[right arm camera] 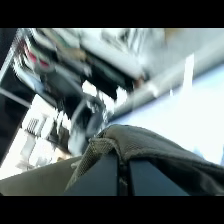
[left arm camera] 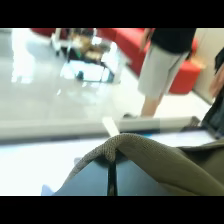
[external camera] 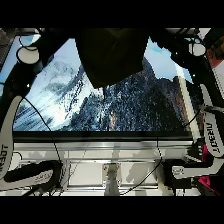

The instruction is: Fold the clothes and pants, and hang the long-sleeved shirts on hangers.

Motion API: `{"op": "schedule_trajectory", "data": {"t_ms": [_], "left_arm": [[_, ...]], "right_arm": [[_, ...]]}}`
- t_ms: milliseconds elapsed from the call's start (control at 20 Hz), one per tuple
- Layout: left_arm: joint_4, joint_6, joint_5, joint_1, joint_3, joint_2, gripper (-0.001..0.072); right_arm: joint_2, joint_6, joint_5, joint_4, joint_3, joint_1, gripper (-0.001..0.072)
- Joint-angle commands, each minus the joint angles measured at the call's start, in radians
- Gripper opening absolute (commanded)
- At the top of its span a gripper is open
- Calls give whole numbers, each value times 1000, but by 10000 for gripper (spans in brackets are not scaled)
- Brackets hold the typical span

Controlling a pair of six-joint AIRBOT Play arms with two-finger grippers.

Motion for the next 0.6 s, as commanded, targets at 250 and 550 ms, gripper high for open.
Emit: {"op": "schedule_trajectory", "data": {"t_ms": [250, 550], "left_arm": [[234, -123, -521, 91, 78, -101, 10], [428, -220, -658, 93, -323, 155, 10]], "right_arm": [[-43, 174, 468, -380, 88, -105, 22], [132, 256, 730, -664, -170, -157, 21]]}}
